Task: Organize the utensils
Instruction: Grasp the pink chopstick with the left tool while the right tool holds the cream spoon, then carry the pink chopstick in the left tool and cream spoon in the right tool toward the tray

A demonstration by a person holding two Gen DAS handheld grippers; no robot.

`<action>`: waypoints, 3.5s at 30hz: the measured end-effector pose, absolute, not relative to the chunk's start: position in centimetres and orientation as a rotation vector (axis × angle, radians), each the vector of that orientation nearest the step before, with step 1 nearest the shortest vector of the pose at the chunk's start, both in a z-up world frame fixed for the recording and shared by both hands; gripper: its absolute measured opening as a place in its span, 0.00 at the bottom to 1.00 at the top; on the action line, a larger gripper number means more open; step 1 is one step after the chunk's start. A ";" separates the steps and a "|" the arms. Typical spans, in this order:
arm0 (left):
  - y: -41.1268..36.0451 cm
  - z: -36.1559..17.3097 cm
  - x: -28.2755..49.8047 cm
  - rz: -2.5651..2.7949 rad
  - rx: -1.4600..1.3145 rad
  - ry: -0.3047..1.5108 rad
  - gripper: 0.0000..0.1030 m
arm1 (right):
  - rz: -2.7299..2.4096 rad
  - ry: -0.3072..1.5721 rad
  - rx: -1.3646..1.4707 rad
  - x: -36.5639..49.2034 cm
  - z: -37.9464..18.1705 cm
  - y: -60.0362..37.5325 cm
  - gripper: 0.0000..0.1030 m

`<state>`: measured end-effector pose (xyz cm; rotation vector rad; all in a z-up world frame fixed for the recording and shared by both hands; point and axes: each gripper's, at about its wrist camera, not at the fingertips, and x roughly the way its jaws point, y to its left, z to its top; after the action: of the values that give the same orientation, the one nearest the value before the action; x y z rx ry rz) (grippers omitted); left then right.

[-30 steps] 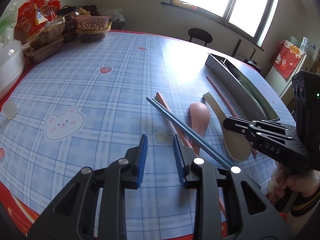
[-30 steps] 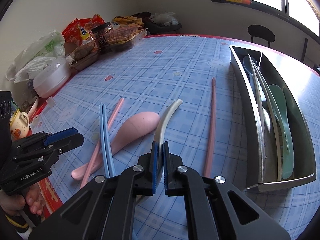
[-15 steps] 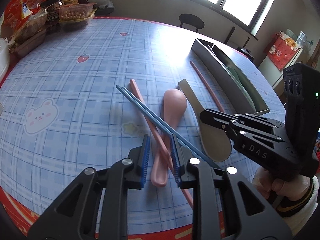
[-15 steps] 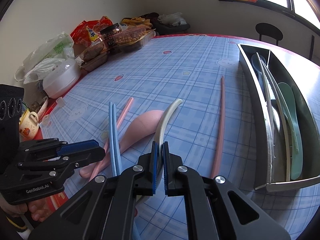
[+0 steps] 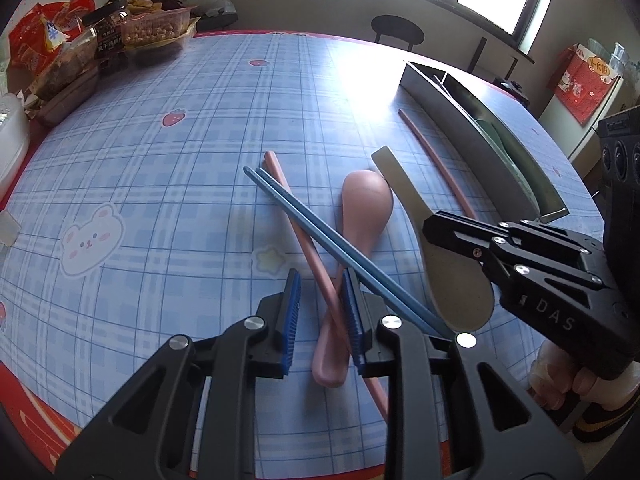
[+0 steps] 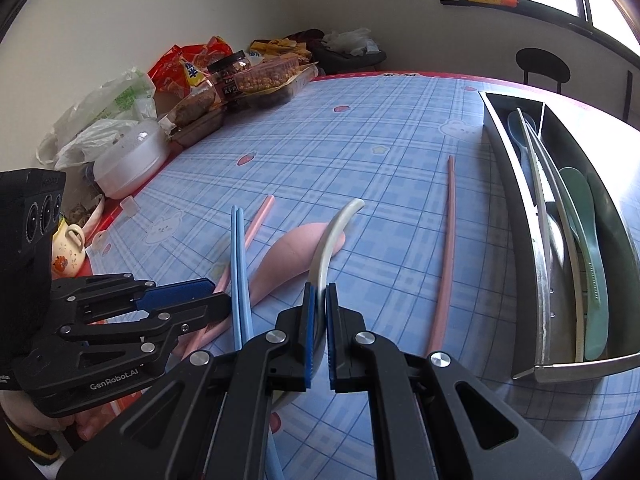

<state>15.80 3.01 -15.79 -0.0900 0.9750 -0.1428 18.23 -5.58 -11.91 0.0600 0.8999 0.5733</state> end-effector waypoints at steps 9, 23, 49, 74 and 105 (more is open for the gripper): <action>4.5 -15.7 15.4 -0.160 -0.142 0.940 0.11 | 0.579 0.901 0.064 18.1 -11.9 -5.5 0.05; 8.2 -15.9 13.0 -0.094 -0.128 0.940 0.11 | 0.581 0.911 0.052 18.2 -12.0 -5.1 0.05; 7.6 -16.1 12.9 -0.143 -0.028 0.912 0.13 | 0.587 0.937 0.009 18.5 -12.2 -3.6 0.08; 12.7 -15.3 11.3 -0.077 -0.317 0.793 0.10 | 0.568 0.862 0.014 17.8 -11.4 -4.4 0.05; 9.5 -7.8 11.7 -0.165 -0.437 0.646 0.10 | 0.659 0.735 0.179 17.7 -7.4 -9.9 0.05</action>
<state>11.74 9.55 -7.79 -0.4368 0.6462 -0.1650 17.67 -9.95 -7.40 0.1794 0.7348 0.6592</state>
